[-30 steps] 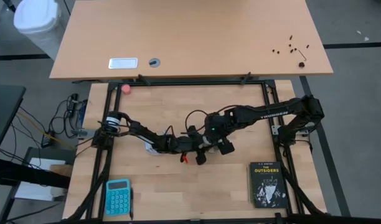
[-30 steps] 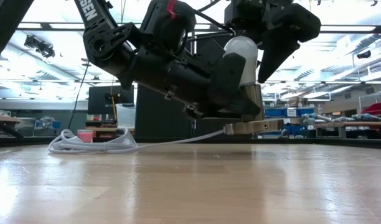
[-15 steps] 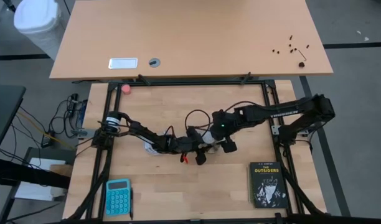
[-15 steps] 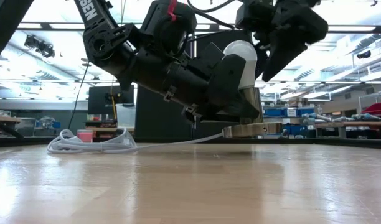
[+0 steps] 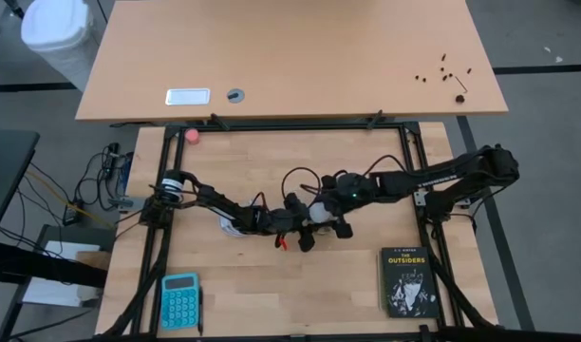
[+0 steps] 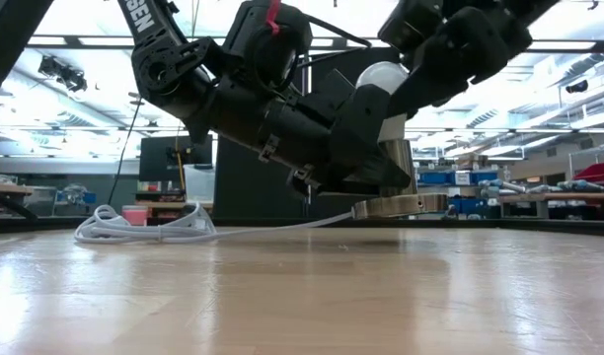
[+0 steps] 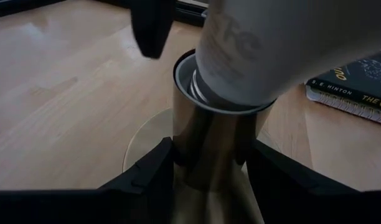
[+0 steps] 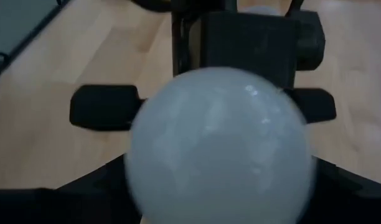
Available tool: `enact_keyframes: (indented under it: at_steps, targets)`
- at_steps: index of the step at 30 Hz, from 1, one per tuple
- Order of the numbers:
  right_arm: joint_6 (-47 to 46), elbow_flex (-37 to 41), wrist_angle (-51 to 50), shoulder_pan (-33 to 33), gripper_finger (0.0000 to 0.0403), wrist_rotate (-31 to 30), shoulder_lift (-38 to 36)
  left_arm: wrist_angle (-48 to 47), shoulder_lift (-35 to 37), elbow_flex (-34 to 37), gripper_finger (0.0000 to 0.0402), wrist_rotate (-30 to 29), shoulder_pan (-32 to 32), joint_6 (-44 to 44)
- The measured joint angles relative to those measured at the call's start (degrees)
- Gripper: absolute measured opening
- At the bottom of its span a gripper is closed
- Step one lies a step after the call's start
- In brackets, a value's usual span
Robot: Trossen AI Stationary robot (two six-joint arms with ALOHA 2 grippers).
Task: Screw lightbulb
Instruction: Insert the white lightbulb into the silver lamp
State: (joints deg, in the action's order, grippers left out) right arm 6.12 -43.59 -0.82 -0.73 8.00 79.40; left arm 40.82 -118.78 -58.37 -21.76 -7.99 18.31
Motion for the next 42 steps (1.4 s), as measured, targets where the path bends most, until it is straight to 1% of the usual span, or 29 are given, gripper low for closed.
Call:
enact_keyframes:
  at_steps: [6, 8, 10, 19, 23, 31, 38, 42]
  targets:
    - [-0.6, 5.1, 11.5, 0.0, 0.0316, 0.6, 0.0, 0.0, 0.0, 0.0, 0.0188, 0.0, 0.0, 0.0]
    - [-0.4, 5.7, 13.7, 0.0, 0.0314, 0.3, 0.0, 0.0, 0.0, 0.0, 0.0188, 0.0, 0.0, 0.0]
    - [0.3, 5.8, 13.7, 0.0, 0.0311, -1.0, 0.0, 0.0, 0.0, 0.0, 0.0188, 0.0, 0.0, 0.0]
    - [1.9, 5.9, 14.1, 0.6, 0.0308, -2.2, -0.2, 0.0, 0.0, 0.0, 0.0188, 0.0, 0.0, 0.0]
    - [1.6, 5.9, 14.1, 0.8, 0.0304, -1.0, -0.2, 0.0, 0.0, 0.0, 0.0188, 0.0, 0.0, -0.1]
    - [1.6, 5.9, 13.9, 0.8, 0.0258, 1.1, -0.2, 0.0, 0.0, 0.0, 0.0188, 0.5, 0.0, -0.2]
    - [1.5, 5.9, 13.9, 0.8, 0.0266, 1.1, -0.2, 0.0, 0.0, 0.0, 0.0188, 0.5, 0.0, -0.2]
    - [1.2, 5.9, 13.7, 0.8, 0.0255, 1.1, -0.2, 0.0, 0.0, 0.0, 0.0188, 0.5, 0.0, -0.2]
